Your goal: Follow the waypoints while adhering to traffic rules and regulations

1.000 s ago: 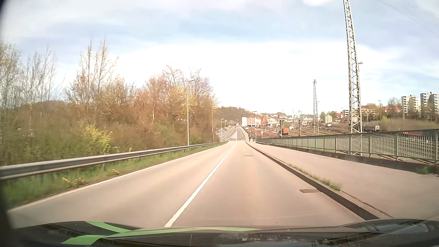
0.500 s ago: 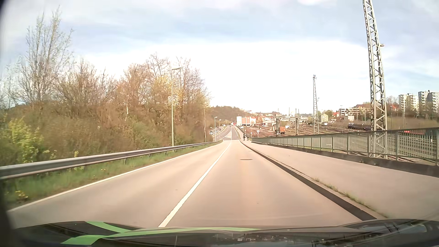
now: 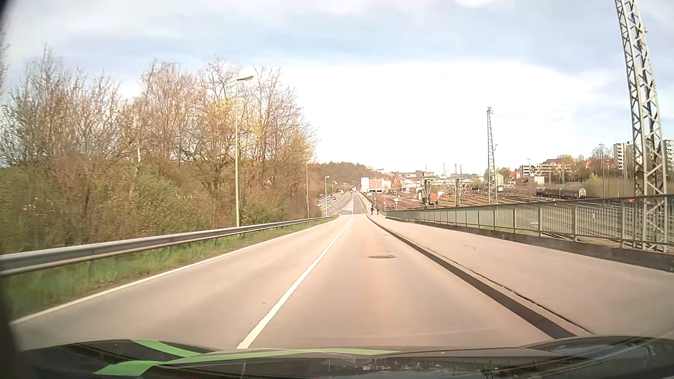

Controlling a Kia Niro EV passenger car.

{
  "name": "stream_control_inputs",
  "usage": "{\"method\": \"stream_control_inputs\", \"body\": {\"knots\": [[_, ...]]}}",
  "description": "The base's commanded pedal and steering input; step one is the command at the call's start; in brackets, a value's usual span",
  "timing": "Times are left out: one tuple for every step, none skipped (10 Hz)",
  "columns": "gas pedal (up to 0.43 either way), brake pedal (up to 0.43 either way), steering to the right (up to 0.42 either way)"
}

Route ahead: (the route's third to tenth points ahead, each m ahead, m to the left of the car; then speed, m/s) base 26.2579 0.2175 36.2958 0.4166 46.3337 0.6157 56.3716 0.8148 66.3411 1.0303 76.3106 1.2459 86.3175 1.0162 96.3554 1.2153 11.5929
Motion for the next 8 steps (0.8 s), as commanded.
{"method": "stream_control_inputs", "body": {"knots": [[0.157,0.0,-0.003],[0.157,0.0,-0.011],[0.157,0.0,-0.011],[0.157,0.0,-0.007],[0.157,0.0,-0.006],[0.15,0.0,-0.006],[0.15,0.0,-0.005],[0.138,0.0,-0.004]]}}
